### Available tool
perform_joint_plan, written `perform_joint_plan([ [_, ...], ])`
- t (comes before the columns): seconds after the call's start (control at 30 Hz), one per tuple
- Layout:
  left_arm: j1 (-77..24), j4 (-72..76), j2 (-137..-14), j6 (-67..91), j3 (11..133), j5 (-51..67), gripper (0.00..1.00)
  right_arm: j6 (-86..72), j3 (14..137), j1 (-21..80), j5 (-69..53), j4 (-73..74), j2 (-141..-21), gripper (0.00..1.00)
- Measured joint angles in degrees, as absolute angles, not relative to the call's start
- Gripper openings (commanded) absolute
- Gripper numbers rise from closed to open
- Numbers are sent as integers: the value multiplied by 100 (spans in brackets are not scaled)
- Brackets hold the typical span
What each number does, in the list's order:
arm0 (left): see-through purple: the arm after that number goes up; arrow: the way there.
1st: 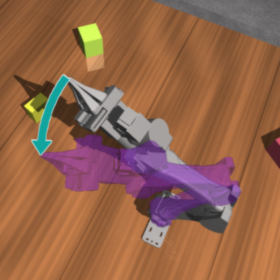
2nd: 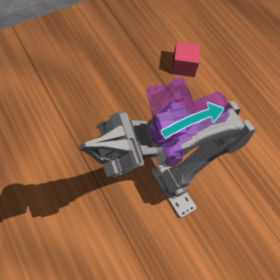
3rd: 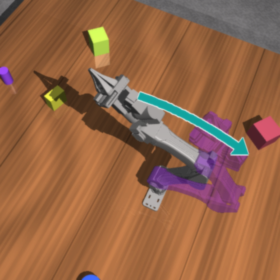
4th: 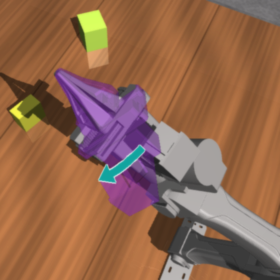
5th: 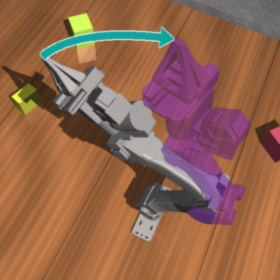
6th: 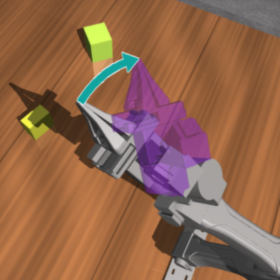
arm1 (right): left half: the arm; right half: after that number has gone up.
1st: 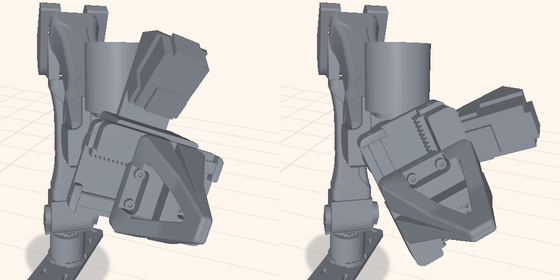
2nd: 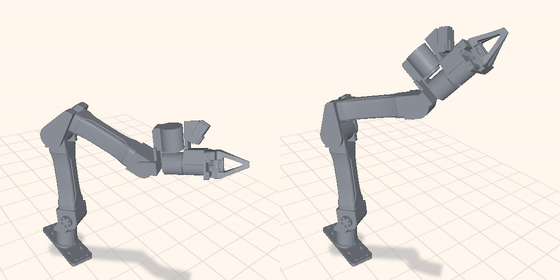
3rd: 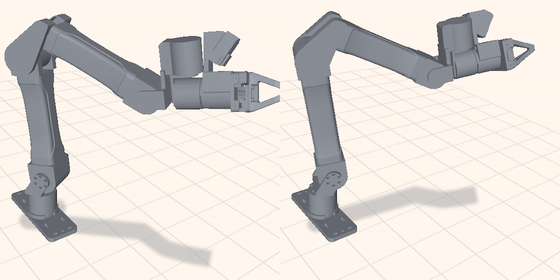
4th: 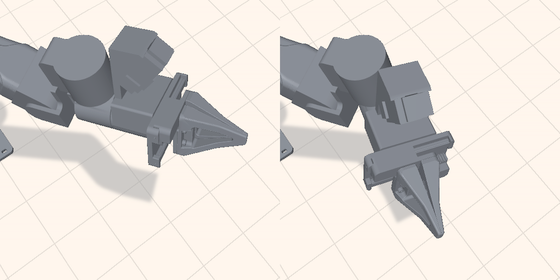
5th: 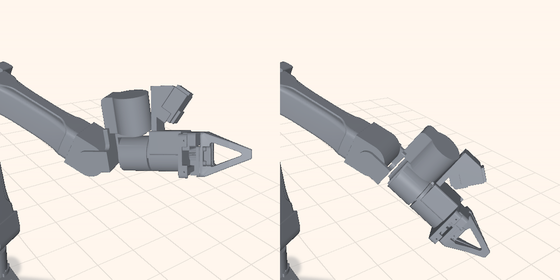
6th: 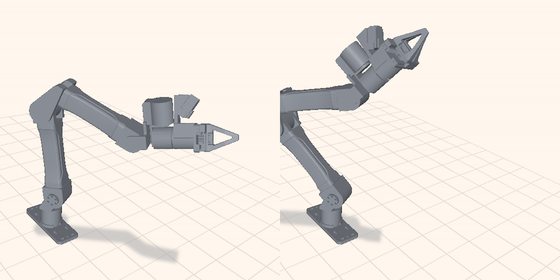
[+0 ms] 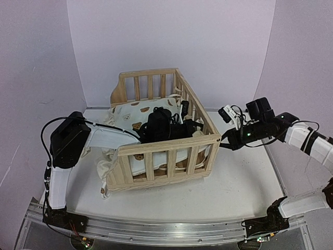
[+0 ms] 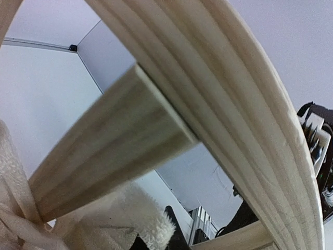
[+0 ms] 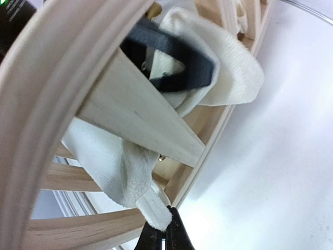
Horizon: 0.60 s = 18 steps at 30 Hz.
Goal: Set up the pet bed
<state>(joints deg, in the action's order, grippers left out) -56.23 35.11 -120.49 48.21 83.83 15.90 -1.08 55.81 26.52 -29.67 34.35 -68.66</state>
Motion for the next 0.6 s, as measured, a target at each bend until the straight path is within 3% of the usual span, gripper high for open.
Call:
perform_joint_plan([
  [0.1,-5653,3562,-12049,4779,8383,1640,0,-97,6101,2665,-2753,4128,-7041,13],
  [0.47,-5645,3535,-12049,4678,8383,1706,0,-309,6622,2602,-1422,5297,-7655,19],
  [0.6,-5621,3468,-12038,4646,8383,1741,0,-429,6438,2591,-1066,5072,-7762,13],
])
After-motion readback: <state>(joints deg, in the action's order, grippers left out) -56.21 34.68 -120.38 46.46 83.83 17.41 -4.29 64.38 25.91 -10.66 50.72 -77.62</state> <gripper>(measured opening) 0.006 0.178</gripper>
